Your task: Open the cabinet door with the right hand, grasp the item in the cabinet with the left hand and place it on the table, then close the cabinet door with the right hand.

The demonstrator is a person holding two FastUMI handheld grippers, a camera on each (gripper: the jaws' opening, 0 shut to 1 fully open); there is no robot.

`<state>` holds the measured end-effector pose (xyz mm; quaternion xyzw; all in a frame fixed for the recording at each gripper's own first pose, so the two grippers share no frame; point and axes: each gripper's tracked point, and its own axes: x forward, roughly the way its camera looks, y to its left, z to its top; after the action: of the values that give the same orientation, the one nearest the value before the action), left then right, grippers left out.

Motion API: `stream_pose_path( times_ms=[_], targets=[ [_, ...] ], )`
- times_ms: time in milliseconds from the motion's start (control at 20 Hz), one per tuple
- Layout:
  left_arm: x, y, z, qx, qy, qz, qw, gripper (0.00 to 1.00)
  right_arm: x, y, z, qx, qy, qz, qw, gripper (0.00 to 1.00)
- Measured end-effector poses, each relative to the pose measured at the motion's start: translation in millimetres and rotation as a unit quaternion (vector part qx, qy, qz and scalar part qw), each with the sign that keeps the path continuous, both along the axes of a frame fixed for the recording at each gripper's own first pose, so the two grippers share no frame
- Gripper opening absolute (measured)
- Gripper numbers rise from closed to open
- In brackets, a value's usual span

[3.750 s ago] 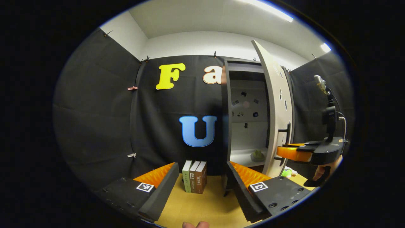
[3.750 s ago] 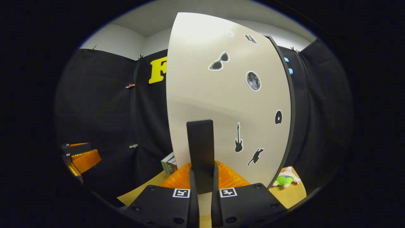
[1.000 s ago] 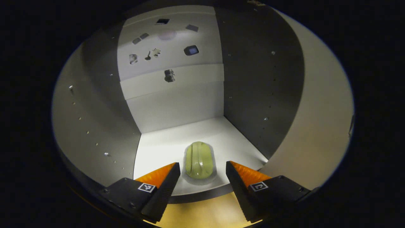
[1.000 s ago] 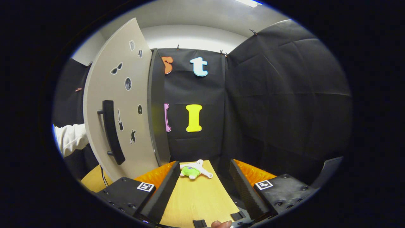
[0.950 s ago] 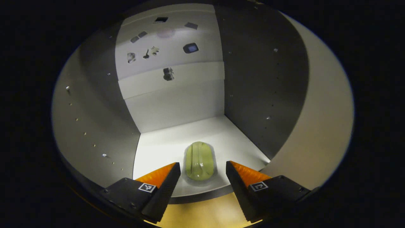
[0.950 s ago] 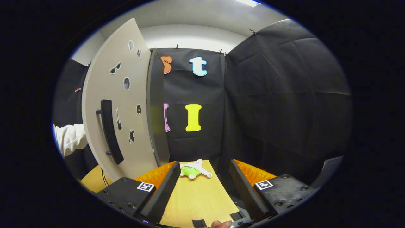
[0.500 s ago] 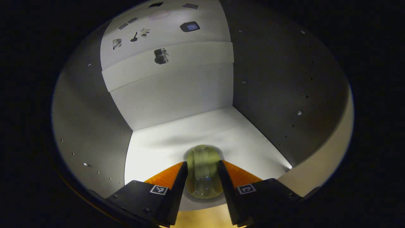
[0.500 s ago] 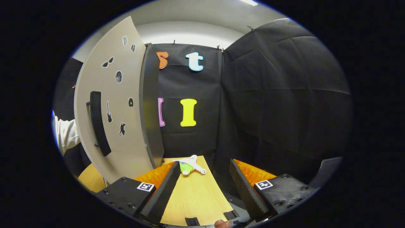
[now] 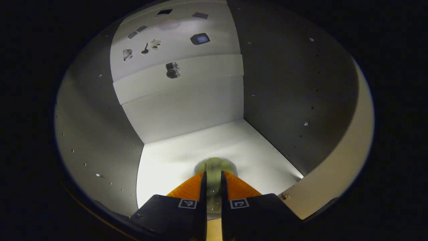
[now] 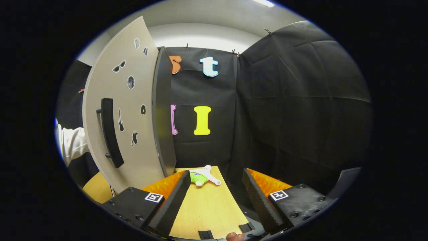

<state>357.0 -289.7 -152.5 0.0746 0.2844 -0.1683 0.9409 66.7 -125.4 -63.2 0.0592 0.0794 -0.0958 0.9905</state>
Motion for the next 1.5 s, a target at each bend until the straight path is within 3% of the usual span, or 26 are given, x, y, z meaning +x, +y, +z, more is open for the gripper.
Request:
stream_pose_path(
  times_ms=[350,500,800,1150,1500],
  targets=[
    [-83.3,32.8,16.6,-0.03,-0.019,-0.014,0.999,0.21,5.5,22.3,10.5,0.01,-0.019,0.02,1.0,0.99],
    [-130.5,49.8,8.3,-0.055,-0.013,-0.007,0.998,0.21,7.0,30.7,15.9,0.016,-0.029,0.027,0.999,0.99],
    [-204.5,89.9,-15.6,-0.051,-0.033,0.029,0.998,0.21,14.1,32.6,22.1,0.003,-0.04,0.025,0.999,0.99],
    [-259.5,94.5,-59.4,-0.066,-0.05,0.053,0.995,0.21,17.7,37.2,25.4,-0.003,-0.044,0.025,0.999,0.99],
    [-289.7,84.8,-141.0,-0.081,-0.035,0.085,0.992,0.21,18.3,38.1,23.6,-0.013,-0.041,0.031,0.999,1.0]
  ],
)
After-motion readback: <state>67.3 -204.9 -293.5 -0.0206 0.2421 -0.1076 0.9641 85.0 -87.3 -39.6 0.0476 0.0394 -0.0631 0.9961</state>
